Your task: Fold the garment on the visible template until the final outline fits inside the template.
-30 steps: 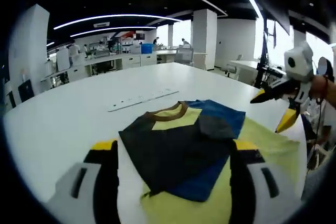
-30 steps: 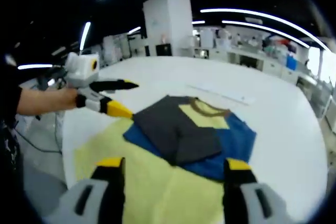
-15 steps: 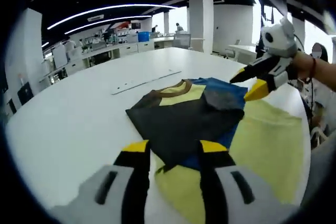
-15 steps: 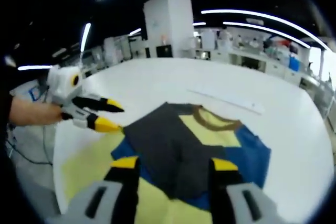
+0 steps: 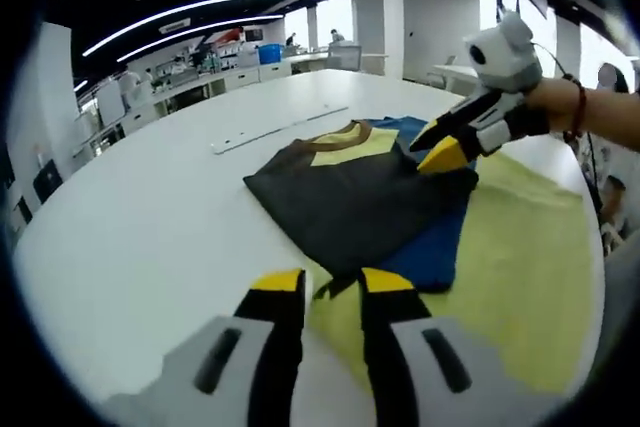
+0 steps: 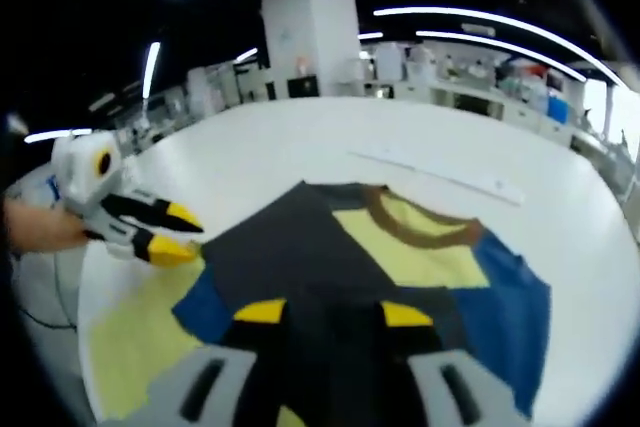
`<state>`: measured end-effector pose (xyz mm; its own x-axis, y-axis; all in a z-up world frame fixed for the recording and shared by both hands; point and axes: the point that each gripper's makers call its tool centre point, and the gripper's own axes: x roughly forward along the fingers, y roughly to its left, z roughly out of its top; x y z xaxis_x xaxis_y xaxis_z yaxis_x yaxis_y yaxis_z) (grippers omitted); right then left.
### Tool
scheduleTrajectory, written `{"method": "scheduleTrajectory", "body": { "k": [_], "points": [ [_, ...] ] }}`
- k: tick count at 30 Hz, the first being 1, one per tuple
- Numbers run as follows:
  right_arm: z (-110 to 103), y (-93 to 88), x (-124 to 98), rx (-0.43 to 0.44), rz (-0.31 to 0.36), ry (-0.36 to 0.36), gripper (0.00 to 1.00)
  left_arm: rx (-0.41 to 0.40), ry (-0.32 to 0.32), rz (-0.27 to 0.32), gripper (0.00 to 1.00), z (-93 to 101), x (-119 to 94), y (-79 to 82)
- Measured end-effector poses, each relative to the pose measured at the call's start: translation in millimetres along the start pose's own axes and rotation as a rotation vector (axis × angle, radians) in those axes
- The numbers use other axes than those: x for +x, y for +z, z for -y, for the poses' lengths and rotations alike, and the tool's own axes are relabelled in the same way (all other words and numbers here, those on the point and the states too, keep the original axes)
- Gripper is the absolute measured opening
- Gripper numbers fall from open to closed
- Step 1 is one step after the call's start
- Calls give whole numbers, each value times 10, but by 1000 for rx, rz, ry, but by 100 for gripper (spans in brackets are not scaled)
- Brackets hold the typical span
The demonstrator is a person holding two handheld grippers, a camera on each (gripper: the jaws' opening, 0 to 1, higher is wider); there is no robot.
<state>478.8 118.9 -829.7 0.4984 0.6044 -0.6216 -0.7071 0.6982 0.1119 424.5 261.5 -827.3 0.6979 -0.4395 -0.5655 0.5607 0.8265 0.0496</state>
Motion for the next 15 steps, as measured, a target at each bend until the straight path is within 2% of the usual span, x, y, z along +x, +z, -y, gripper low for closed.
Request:
{"method": "scheduleTrajectory", "body": {
  "k": [6,10,12,15],
  "points": [
    [47,-49,72,-27,-29,-44,22,12,-18,-22,15,34,37,-67],
    [63,-55,70,-53,-29,-63,10,42,-4,-28,13,46,46,-52],
    [70,-68,66,-41,-32,-70,2,36,2,-29,9,40,54,-36],
    [64,-68,59,-9,-25,-67,1,71,38,-44,1,-19,52,-26]
  ]
}}
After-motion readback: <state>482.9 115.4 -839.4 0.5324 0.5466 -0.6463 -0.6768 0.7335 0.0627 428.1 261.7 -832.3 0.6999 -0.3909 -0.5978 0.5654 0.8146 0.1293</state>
